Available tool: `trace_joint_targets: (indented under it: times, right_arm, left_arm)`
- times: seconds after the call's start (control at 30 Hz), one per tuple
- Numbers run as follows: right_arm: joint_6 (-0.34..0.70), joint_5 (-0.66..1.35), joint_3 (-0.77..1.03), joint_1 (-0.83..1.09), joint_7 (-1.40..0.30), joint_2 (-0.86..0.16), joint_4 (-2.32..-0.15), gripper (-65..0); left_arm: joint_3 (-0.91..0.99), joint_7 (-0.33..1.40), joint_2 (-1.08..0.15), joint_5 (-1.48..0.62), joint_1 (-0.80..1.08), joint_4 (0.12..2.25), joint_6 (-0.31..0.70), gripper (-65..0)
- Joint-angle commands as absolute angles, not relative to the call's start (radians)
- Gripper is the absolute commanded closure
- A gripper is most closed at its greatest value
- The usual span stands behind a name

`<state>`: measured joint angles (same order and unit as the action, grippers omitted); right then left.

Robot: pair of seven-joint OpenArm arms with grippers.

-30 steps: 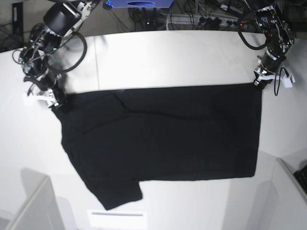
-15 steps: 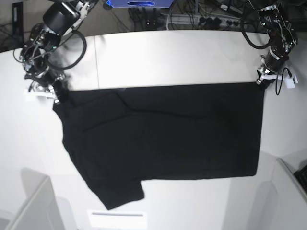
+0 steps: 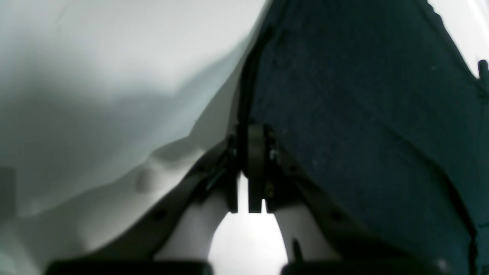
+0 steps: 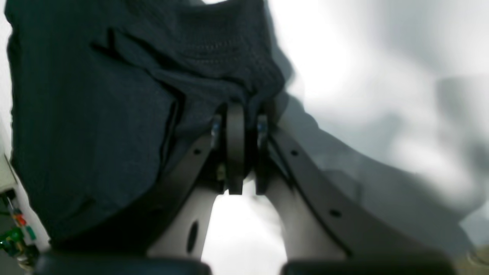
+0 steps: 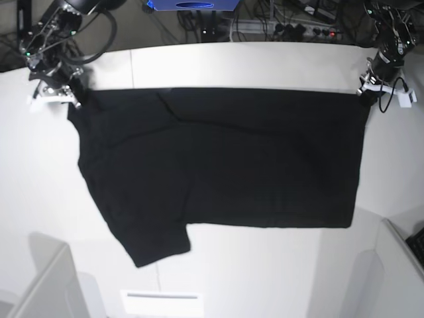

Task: Fold the T-shirt properly
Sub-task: 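Pull both shoulder corners further toward the robot, flattening the shirt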

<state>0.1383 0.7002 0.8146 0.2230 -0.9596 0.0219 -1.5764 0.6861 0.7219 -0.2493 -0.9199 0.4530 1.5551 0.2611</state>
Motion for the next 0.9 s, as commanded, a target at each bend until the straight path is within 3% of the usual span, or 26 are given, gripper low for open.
trace_joint_targets:
  times: [0.0, 0.87]
  right_arm:
    - [0.137, 0.705, 0.822, 0.229, -0.952, 0.012, -1.610, 0.0]
    - [0.137, 0.705, 0.819, 0.421, -1.030, 0.042, -1.784, 0.0]
  left_arm:
    - [0.694, 0.700, -0.263, -0.937, 0.470, 1.587, 0.265, 0.0]
    - [0.705, 0.700, -0.257, -0.937, 0.674, 1.635, 0.265, 0.0]
